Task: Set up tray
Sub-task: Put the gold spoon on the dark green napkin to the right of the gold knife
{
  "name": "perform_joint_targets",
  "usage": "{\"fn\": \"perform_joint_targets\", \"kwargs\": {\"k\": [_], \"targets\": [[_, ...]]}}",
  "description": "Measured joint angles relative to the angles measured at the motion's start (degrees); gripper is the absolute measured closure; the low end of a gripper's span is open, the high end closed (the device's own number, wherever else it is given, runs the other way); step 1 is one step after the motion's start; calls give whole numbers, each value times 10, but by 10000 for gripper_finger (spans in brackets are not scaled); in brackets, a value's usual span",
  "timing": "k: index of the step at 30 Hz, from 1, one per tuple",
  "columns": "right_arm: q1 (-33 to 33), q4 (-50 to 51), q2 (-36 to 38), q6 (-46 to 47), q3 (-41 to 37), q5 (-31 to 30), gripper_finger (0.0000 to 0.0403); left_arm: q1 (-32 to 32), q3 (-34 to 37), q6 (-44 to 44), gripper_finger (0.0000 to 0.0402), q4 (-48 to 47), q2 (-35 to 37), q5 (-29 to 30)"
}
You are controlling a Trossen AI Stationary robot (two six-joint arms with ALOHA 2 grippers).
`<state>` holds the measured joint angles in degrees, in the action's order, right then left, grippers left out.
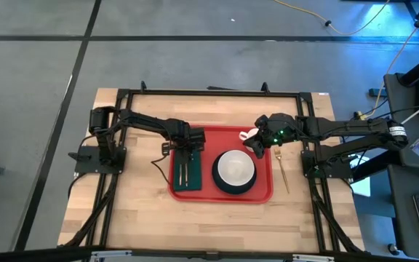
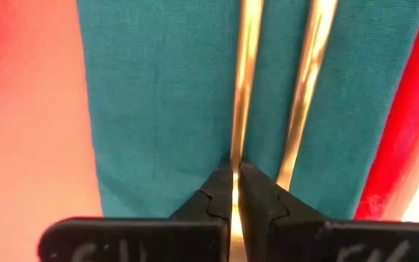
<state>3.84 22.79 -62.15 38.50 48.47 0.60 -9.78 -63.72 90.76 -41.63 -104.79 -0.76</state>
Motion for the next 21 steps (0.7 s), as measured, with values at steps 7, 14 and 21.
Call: {"fn": "perform_joint_targets", "kwargs": {"k": [7,14,21], "targets": [[0,0,0,0,0,0,332,8,0,13,398,0,0,30],[0,0,0,0,0,0,332,17,0,15,398,-1,8,34],[0,-1,0,2,0,0,332,17,0,16,398,-5,11,12]]}}
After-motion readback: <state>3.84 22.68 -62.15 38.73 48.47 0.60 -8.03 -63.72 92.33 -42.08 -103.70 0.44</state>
